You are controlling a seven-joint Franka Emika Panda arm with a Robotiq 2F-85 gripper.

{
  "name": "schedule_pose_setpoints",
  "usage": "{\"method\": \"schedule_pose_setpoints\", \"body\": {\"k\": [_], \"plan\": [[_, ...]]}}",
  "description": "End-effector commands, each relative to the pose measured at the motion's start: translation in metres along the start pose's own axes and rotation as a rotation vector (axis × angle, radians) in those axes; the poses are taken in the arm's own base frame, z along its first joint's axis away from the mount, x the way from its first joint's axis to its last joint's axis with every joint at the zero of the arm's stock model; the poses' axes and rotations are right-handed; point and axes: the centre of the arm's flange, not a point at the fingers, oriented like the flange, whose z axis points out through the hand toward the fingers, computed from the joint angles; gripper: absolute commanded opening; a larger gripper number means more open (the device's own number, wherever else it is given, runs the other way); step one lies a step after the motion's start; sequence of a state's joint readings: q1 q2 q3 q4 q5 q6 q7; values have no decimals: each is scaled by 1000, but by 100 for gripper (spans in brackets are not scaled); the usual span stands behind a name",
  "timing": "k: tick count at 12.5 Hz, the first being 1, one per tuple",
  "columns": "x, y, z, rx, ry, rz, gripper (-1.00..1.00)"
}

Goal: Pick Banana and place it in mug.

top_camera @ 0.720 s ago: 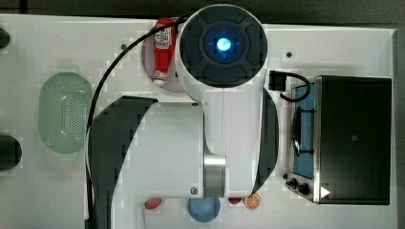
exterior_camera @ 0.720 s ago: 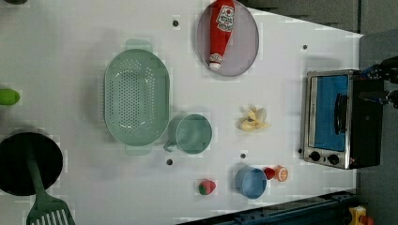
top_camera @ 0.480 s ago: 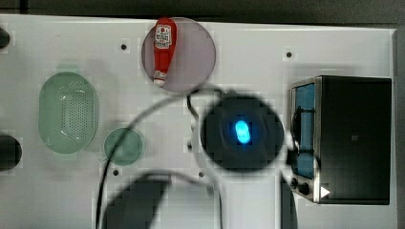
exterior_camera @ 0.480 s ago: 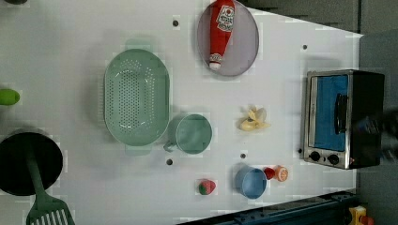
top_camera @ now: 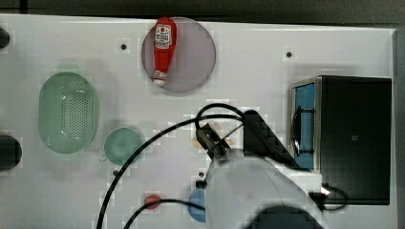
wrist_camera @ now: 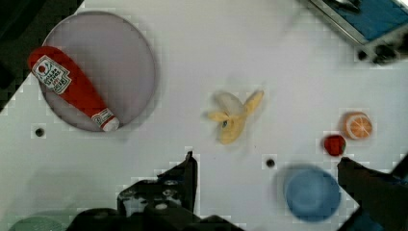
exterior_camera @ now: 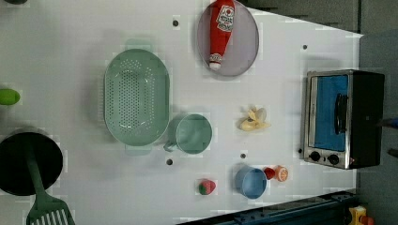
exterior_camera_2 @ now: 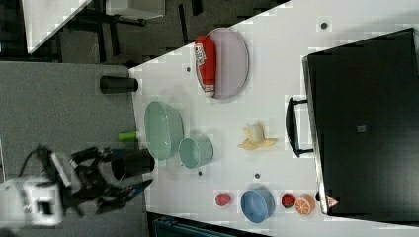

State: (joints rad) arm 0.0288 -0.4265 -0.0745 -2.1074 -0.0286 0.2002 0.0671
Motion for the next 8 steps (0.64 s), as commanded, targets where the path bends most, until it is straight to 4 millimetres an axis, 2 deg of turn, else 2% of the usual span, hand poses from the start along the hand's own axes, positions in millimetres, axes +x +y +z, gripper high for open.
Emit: {"method": "schedule_pose_setpoints", "body": {"k": [1, 8], "plan": [[7, -16, 132, -113, -98, -156, 100], [7, -21, 309, -102, -93, -404, 100]]}}
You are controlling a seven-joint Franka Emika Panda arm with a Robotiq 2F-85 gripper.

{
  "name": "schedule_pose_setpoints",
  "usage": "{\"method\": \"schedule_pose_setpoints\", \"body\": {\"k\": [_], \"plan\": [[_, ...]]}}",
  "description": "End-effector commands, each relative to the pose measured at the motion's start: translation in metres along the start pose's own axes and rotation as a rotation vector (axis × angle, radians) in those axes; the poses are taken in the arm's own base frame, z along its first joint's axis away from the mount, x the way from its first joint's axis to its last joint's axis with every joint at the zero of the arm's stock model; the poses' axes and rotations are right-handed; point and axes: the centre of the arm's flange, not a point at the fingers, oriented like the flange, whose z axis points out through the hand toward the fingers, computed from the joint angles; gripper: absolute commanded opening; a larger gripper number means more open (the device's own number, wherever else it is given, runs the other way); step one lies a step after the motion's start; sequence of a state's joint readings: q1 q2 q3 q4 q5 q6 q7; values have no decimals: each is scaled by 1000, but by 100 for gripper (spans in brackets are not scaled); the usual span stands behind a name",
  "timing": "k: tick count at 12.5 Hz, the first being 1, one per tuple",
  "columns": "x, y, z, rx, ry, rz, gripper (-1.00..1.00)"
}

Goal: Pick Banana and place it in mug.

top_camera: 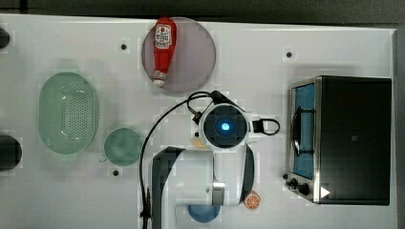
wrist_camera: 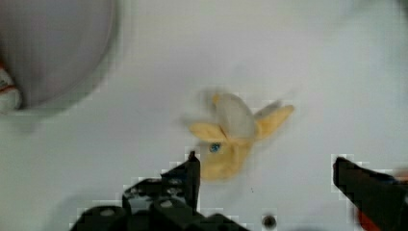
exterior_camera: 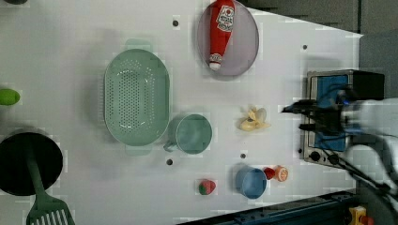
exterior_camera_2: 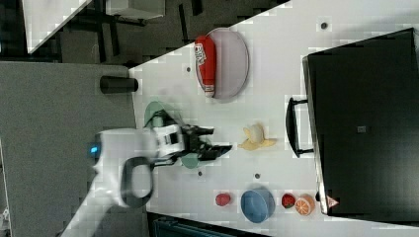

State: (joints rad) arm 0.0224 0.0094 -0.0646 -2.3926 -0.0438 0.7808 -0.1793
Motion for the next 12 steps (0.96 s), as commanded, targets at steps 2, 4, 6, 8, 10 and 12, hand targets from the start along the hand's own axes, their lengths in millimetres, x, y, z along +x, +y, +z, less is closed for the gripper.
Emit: {"method": "schedule_pose_setpoints", "body": {"k": [2, 4, 6, 8, 10, 12], "plan": [[-5, -1, 64, 12, 11, -136, 100], [-8, -4, 101, 6, 6, -145, 100], [-14, -7, 129, -12, -24, -158, 100], [-14, -12, 146, 1, -4, -163, 100], [-16, -13, 159, 11, 12, -167, 100], [-18, -15, 163, 9, 5, -173, 90]]}}
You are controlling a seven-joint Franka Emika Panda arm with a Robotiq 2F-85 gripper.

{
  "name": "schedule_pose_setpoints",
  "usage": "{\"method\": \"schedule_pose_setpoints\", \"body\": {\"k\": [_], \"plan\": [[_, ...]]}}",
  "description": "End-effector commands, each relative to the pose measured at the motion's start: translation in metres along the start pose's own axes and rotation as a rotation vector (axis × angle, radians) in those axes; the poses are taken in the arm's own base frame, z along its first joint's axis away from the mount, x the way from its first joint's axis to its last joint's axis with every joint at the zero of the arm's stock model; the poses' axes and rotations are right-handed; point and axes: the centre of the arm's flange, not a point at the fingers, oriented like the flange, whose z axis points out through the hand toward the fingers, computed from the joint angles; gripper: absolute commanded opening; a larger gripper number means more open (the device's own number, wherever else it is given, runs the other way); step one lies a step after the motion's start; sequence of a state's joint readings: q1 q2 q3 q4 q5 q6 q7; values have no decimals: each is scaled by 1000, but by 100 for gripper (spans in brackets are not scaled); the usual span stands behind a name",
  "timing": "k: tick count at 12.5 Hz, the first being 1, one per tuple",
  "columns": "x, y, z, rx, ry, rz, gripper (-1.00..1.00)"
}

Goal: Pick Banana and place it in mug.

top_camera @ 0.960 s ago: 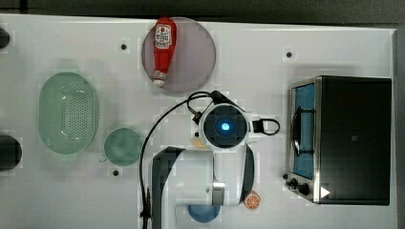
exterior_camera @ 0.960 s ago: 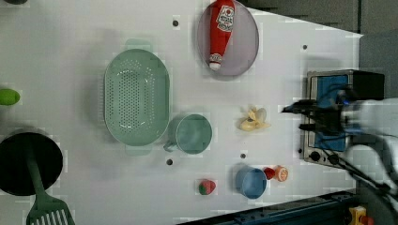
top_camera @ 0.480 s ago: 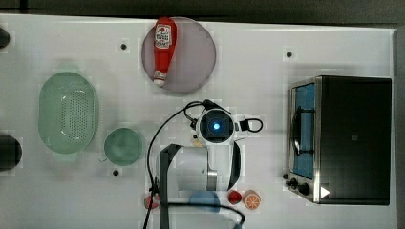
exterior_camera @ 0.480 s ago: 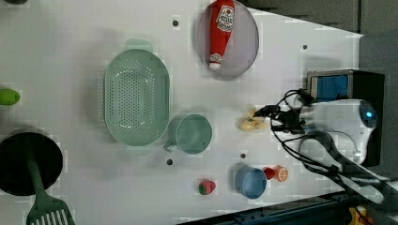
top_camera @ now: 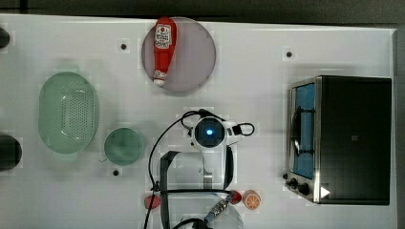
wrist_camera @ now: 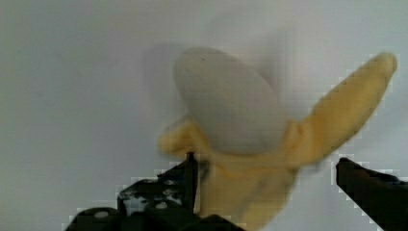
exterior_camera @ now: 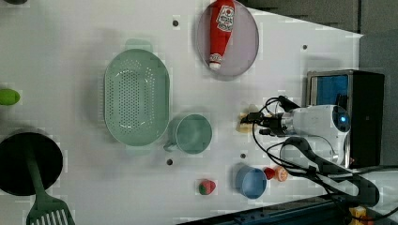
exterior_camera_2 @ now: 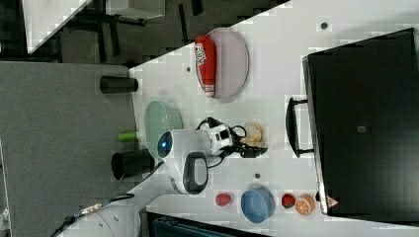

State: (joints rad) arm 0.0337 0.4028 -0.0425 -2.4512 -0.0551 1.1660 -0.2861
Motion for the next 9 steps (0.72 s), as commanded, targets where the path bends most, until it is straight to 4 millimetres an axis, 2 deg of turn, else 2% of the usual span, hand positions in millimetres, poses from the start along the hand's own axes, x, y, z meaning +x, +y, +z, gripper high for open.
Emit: {"method": "schedule_pose_setpoints", "body": {"k": [1, 2, 5, 7, 9], "plan": [[7, -2, -16, 43, 59, -7, 49], [7, -2, -17, 45, 62, -7, 34], [7, -2, -17, 45, 61, -8, -34], [8, -1, -18, 45, 63, -5, -34], [13, -1, -30, 57, 86, -1, -34]]}}
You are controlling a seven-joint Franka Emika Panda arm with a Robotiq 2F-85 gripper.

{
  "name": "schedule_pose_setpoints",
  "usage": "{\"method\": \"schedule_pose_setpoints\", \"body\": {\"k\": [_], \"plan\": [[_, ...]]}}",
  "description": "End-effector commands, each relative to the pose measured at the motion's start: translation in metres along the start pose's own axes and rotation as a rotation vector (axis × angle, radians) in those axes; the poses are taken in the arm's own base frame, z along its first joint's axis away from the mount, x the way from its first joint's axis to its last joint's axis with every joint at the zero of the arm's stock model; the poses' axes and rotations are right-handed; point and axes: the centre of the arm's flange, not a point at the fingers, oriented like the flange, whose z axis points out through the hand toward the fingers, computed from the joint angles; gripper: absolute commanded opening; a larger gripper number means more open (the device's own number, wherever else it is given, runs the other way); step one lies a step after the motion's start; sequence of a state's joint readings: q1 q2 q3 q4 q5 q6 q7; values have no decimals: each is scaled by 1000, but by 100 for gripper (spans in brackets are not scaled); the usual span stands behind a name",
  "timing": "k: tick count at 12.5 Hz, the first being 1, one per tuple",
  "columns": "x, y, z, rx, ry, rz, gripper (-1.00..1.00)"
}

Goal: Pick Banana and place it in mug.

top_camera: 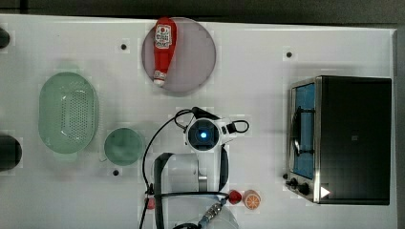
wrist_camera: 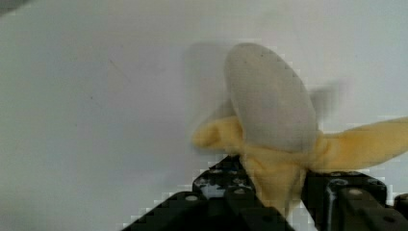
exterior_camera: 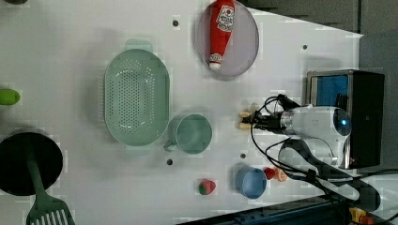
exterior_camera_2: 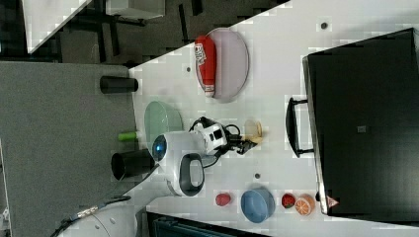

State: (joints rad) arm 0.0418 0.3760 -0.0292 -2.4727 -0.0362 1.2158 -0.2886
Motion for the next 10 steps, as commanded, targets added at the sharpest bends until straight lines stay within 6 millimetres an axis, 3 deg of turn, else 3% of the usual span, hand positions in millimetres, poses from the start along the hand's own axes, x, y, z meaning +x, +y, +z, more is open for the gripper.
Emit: {"method": "schedule_pose_setpoints", "body": {"k": [1, 3, 5, 10], "plan": [[22, 7, -34, 33, 66, 8, -34], [30, 11, -82, 48, 98, 22, -34], [29, 19, -142, 41, 78, 38, -34], [7, 27, -288, -2, -19, 44, -34]]}}
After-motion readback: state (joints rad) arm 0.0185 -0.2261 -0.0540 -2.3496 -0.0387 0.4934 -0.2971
